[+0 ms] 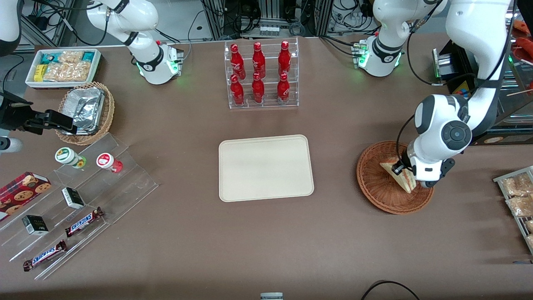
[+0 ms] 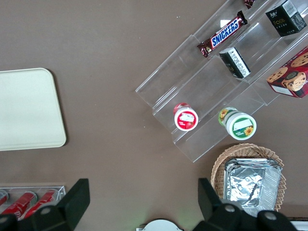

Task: Place sandwich from basket to tray
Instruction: 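Lift the sandwich and carry it over the cream tray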

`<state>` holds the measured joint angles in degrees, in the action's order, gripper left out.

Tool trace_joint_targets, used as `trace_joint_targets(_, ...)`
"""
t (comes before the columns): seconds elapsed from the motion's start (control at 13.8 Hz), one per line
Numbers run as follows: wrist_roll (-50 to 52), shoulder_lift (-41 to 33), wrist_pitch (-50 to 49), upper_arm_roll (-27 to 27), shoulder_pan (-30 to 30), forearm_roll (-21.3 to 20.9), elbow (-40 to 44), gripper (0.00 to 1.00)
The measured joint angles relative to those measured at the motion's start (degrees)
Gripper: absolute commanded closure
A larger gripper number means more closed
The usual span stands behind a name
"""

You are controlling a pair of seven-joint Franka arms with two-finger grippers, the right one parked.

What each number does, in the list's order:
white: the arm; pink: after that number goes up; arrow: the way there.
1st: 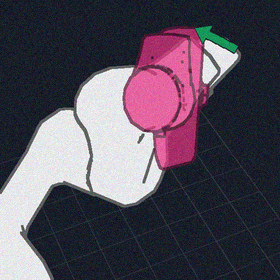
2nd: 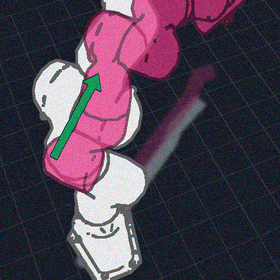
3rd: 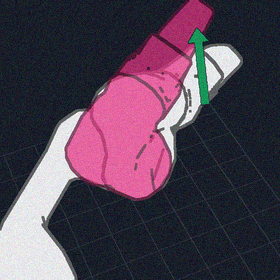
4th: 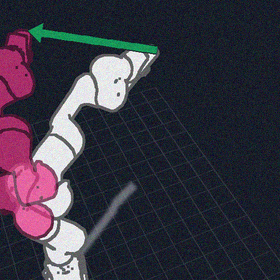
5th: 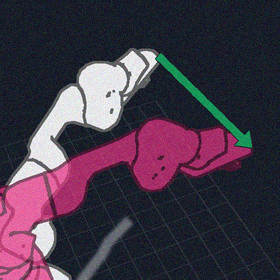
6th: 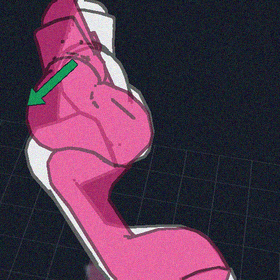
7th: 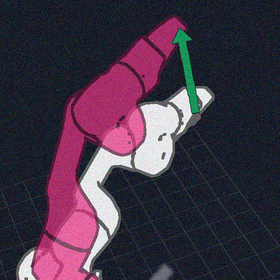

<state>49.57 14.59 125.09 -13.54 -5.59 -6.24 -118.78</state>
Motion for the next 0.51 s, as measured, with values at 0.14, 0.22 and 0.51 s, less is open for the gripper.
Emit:
trace_joint_targets(0.14,-2.33,-0.85,-4.33,-2.55,1.15,-0.12,2.90,1.00)
trace_joint_targets(0.22,-3.71,-0.91,-5.35,-4.33,1.65,-0.14,4.01,1.00)
trace_joint_targets(0.51,-8.33,0.02,-8.82,-12.25,2.96,-0.17,7.16,1.00)
